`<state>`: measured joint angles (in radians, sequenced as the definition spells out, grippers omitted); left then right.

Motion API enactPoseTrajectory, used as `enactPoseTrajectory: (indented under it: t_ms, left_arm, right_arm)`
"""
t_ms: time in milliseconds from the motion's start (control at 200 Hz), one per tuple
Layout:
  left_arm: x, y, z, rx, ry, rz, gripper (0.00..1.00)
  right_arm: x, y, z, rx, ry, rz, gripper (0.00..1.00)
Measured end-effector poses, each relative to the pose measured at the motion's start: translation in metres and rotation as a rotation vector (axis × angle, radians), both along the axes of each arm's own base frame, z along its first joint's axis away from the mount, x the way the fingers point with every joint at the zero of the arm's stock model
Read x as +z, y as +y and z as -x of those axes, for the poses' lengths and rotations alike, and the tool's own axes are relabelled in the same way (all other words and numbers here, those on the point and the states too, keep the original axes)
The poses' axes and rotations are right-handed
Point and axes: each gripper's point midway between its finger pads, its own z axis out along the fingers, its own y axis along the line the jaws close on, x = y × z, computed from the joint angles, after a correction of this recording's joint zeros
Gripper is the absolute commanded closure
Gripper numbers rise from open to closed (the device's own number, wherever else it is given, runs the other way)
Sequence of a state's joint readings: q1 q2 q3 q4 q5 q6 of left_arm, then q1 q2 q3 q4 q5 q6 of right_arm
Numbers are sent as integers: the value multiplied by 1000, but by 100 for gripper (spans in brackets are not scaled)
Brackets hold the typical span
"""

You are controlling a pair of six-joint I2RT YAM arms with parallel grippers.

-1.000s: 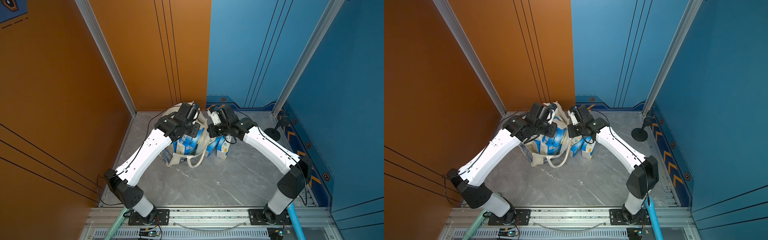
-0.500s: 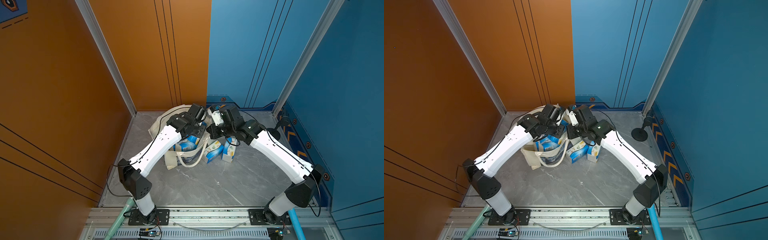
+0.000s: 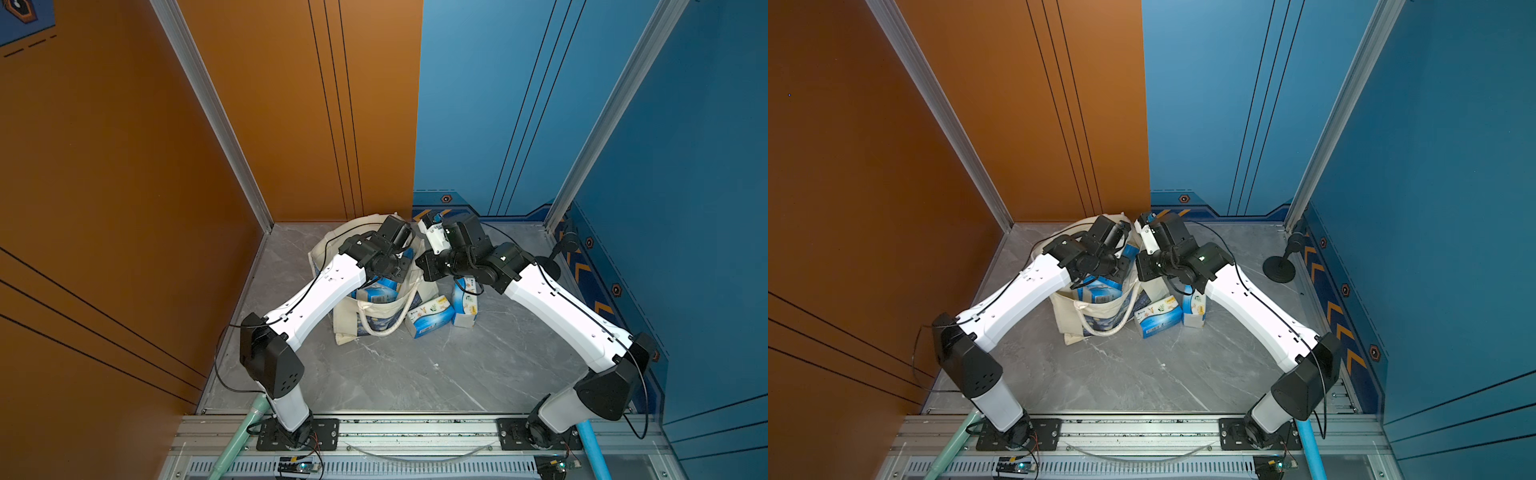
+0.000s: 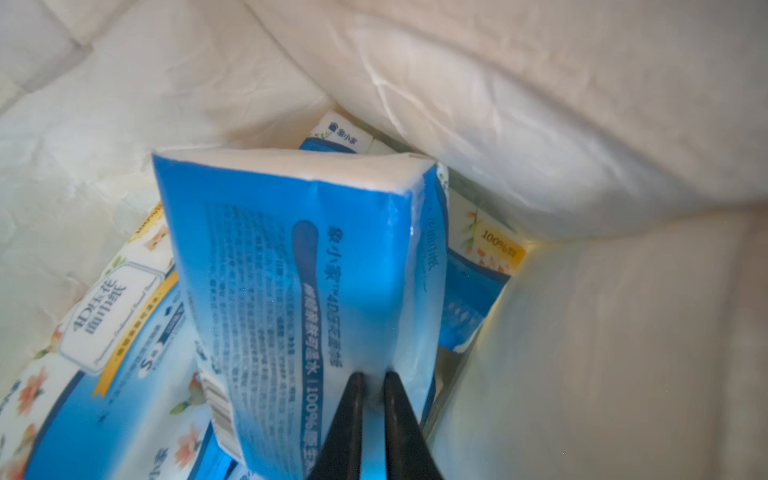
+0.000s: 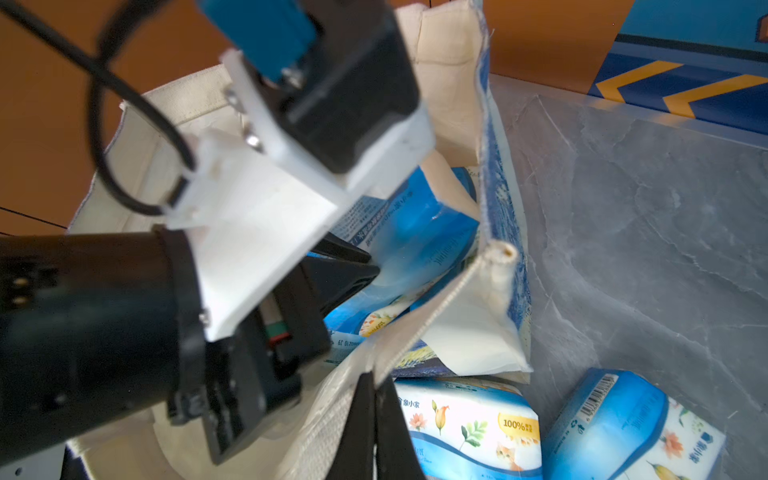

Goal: Put tissues into the canvas bag
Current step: Adjust the pack of facial tissues in the canvas bag, then adjust the canvas bag at the center of the board.

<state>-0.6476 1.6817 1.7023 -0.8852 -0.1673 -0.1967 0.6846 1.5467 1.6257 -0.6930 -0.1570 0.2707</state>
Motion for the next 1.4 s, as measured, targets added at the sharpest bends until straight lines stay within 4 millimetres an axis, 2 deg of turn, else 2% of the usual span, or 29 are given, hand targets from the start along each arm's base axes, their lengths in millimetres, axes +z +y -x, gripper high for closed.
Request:
enactPoseTrajectory:
  t_ms: [170, 225, 285, 370, 421, 621, 776, 1011, 1132, 1202, 1327, 1397]
  left_arm:
    - [10, 22, 25, 32, -5, 7, 82]
    - [15, 32, 30, 53, -23, 3, 78]
    - [25, 43, 32, 81, -47, 4, 66]
    - [40, 68, 26, 142, -97, -6, 49]
    - [48, 85, 19, 191, -120, -10, 43]
    - [75, 144, -6, 338, -187, -18, 36]
    - [80, 176, -17, 410, -197, -31, 32]
    - [64, 194, -28, 435, -145, -33, 37]
    - [56, 191, -31, 418, -117, -14, 37]
    - [51, 186, -33, 399, -98, -2, 41]
    - [38, 175, -39, 352, -54, 16, 62]
    - [29, 169, -42, 332, -25, 29, 85]
  right_arm:
    - [-9, -21, 8, -29, 11, 11, 100]
    - [-14, -28, 11, -37, 18, 17, 100]
    - [-18, -35, 14, -48, 26, 23, 100]
    - [-23, -42, 15, -59, 34, 29, 100]
    - [-25, -43, 16, -60, 37, 31, 100]
    - [-27, -43, 16, -60, 41, 34, 100]
    - [-27, -43, 16, -58, 41, 34, 100]
    - [-28, -42, 16, -57, 42, 34, 100]
    - [-31, -41, 15, -57, 47, 38, 100]
    - [-32, -40, 13, -57, 48, 39, 100]
    - [-34, -38, 11, -57, 49, 40, 100]
    - [-35, -38, 10, -57, 49, 39, 100]
